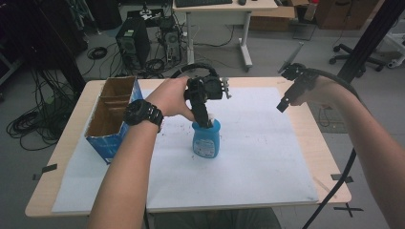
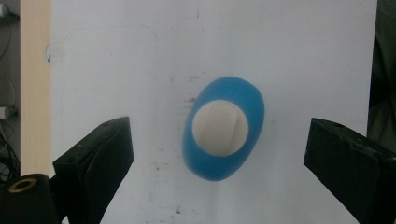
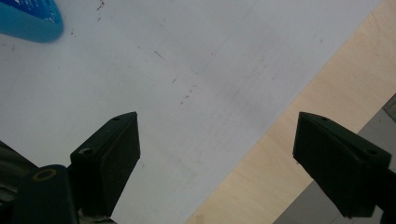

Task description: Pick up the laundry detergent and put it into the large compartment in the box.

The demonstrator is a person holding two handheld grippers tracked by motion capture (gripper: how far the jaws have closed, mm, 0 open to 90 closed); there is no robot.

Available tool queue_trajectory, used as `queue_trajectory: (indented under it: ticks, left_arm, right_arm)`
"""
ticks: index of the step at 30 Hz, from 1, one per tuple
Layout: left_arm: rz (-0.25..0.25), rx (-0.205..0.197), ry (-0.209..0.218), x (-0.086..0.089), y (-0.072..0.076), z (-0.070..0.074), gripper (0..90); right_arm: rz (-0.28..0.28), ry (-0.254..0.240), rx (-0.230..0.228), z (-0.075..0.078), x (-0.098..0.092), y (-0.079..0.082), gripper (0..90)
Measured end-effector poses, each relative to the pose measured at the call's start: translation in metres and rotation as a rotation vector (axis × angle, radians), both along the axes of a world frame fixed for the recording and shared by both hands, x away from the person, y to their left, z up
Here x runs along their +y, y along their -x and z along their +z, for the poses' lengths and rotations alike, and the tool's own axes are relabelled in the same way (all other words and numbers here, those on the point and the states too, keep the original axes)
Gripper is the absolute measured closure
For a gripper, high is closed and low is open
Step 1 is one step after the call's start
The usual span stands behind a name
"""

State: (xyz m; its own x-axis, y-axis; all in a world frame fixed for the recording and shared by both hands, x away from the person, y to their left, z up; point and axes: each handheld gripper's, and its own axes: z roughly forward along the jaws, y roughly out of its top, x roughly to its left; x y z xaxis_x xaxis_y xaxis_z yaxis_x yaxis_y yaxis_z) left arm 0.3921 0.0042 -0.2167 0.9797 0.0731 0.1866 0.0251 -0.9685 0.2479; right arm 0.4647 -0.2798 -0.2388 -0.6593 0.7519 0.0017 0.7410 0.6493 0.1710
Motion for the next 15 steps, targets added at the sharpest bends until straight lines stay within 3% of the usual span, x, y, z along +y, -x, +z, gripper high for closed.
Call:
queue_trajectory:
  ticks: [7,15]
  left_arm:
    - [-0.005,0.009,-0.058,-0.005,-0.002,-0.008,8.4]
    - [-0.011,0.005,-0.09,-0.011,-0.003,-0.018,8.4]
  right_arm:
    - [0.001,0.0,0.002,-0.002,-0.001,0.0,14.6]
    - [0.001,-0.001,0.002,-0.003,-0.002,0.001,14.6]
